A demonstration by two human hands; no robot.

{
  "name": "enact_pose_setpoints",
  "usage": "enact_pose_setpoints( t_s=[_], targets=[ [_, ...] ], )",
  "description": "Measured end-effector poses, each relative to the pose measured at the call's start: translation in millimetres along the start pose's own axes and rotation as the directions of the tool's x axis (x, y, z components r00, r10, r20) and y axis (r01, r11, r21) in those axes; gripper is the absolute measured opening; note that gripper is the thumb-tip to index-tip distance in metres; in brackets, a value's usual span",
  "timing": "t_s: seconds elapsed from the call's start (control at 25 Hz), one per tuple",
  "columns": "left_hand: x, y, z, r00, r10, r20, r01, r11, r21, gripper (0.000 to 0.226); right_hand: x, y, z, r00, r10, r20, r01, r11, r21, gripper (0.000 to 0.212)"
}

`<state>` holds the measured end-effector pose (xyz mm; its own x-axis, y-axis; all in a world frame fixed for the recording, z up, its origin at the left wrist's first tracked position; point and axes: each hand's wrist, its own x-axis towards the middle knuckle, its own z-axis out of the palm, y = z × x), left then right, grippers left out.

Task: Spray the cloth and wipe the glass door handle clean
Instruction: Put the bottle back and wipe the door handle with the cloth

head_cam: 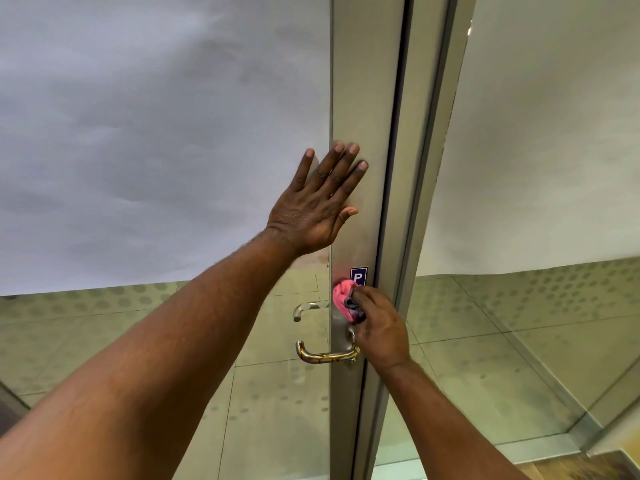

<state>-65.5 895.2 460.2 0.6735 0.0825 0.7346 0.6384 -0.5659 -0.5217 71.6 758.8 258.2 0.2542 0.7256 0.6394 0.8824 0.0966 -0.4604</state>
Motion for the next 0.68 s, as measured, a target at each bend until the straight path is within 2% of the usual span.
enact_pose_setpoints(
  t_s=[0.16,0.4,0.52,0.68],
  targets=[
    [-1,0,3,1.0,-0.003,-0.013,0.003,1.0,-0.005,0.07,-19,7,19,0.992,0.02,0.122,-0.014,0.999,-0.05,0.056],
    [0,-1,5,1.0,-0.006,-0.005,0.006,1.0,-0.007,0.07,-20,2,21,0.963,0.027,0.267,0.025,0.982,-0.189,0.062],
    [0,0,4,1.0,-0.002,-0.002,0.002,1.0,-0.012,0.069,-19,-1,18,0.935,0.082,0.345,-0.007,0.977,-0.215,0.062],
    [0,-1,2,1.0,-0.008,0.012,0.008,1.0,-0.011,0.069,-25,-5,15,0.909,0.064,0.412,0.042,0.969,-0.243,0.059]
  ],
)
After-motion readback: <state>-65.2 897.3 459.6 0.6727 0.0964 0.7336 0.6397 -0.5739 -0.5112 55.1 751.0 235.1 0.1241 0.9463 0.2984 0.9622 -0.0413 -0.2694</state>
